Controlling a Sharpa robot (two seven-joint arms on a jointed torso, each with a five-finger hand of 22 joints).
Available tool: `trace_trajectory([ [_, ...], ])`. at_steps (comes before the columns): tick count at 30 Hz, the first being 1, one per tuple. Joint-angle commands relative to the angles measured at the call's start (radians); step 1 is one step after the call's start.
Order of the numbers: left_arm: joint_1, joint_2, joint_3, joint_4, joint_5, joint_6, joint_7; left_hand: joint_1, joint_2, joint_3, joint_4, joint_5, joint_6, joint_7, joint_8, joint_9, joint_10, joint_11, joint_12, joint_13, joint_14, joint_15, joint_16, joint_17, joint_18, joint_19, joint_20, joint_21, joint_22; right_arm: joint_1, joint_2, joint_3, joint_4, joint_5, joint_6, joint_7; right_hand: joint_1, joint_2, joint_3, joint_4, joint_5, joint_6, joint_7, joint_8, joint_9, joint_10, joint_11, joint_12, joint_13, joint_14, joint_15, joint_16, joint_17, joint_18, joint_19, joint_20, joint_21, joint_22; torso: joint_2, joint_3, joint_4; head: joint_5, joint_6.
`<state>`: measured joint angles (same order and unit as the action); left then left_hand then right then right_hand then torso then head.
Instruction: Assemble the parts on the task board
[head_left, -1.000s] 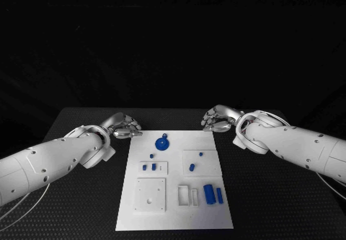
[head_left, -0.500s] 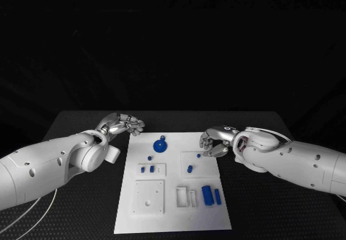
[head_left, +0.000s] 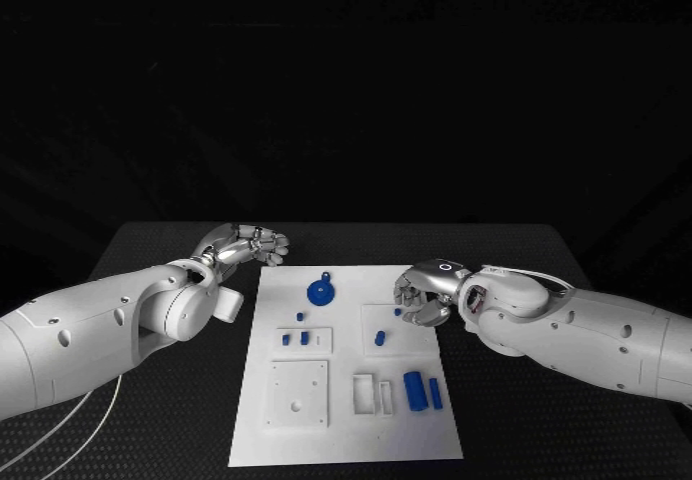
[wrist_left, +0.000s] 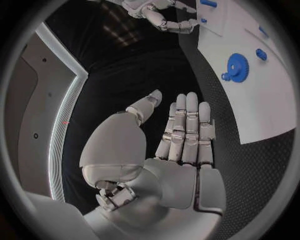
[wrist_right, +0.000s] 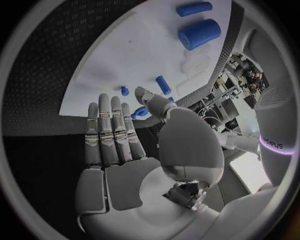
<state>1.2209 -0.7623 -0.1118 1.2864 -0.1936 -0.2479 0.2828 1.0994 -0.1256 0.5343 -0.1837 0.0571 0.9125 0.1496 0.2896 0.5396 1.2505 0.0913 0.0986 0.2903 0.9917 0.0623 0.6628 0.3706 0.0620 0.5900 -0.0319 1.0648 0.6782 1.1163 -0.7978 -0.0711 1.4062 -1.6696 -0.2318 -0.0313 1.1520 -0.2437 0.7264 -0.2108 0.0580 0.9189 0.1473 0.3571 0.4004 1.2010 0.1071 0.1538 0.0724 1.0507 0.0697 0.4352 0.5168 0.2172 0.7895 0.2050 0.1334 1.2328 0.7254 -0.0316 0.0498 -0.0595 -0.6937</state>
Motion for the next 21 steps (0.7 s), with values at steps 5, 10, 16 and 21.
trace_trajectory([
  [5, 0.001, 0.006, 0.001, 0.007, 0.027, 0.018, 0.016, -0.011, 0.001, -0.003, -0.003, 0.0, -0.006, 0.004, -0.003, -0.002, -0.011, 0.002, -0.006, -0.003, 0.001, 0.006, -0.01, 0.005, -0.003, -0.002, 0.001, -0.005, -0.001, -0.001, 0.021, -0.008, -0.015, -0.045, -0.009, -0.023, 0.007, -0.011, 0.017, 0.006, -0.005, 0.003, 0.0, -0.005, -0.002, 0.001, 0.008, -0.008, -0.001, -0.001, 0.006, -0.006, 0.004, 0.021, 0.0, 0.004, -0.009, 0.004, 0.003, -0.0012, 0.0034, -0.001, -0.001],
  [10, 0.001, 0.007, 0.001, 0.009, 0.027, 0.018, 0.017, -0.012, 0.0, -0.003, -0.003, 0.0, -0.007, 0.004, -0.003, -0.002, -0.012, 0.002, -0.006, -0.003, 0.001, 0.006, -0.012, 0.006, -0.003, -0.002, 0.001, -0.005, -0.001, -0.001, 0.035, -0.011, -0.027, -0.049, -0.011, -0.024, 0.013, -0.013, 0.03, 0.013, -0.006, 0.002, 0.001, -0.006, -0.004, 0.003, 0.008, -0.012, 0.0, -0.001, 0.006, -0.009, 0.007, 0.022, 0.001, 0.005, -0.012, 0.007, 0.001, -0.0002, 0.0019, 0.002, -0.008],
  [16, 0.001, 0.01, 0.001, 0.008, 0.027, 0.017, 0.016, -0.013, 0.0, -0.004, -0.003, 0.0, -0.008, 0.005, -0.003, -0.002, -0.012, 0.003, -0.007, -0.004, 0.001, 0.006, -0.013, 0.008, -0.003, -0.002, 0.001, -0.005, 0.0, -0.001, 0.048, -0.02, -0.047, -0.048, 0.001, -0.022, 0.019, -0.01, 0.045, 0.02, -0.006, 0.004, 0.003, -0.006, -0.005, 0.006, 0.008, -0.016, 0.0, 0.0, 0.006, -0.012, 0.01, 0.023, 0.002, 0.006, -0.015, 0.01, 0.0, -0.001, 0.0019, 0.002, -0.013],
  [21, 0.001, 0.01, 0.001, 0.009, 0.027, 0.025, 0.01, -0.012, 0.002, -0.002, -0.002, 0.0, -0.007, 0.004, -0.002, -0.002, -0.012, 0.003, -0.007, -0.004, 0.002, 0.006, -0.015, 0.01, -0.003, -0.002, 0.001, -0.005, 0.0, -0.001, 0.056, -0.028, -0.053, -0.049, 0.011, -0.02, 0.022, -0.004, 0.058, 0.026, -0.007, 0.01, 0.003, -0.004, -0.005, 0.012, 0.006, -0.017, 0.001, 0.003, 0.004, -0.012, 0.014, 0.024, 0.005, 0.006, -0.016, 0.013, 0.001, 0.0003, 0.0016, 0.006, -0.015],
])
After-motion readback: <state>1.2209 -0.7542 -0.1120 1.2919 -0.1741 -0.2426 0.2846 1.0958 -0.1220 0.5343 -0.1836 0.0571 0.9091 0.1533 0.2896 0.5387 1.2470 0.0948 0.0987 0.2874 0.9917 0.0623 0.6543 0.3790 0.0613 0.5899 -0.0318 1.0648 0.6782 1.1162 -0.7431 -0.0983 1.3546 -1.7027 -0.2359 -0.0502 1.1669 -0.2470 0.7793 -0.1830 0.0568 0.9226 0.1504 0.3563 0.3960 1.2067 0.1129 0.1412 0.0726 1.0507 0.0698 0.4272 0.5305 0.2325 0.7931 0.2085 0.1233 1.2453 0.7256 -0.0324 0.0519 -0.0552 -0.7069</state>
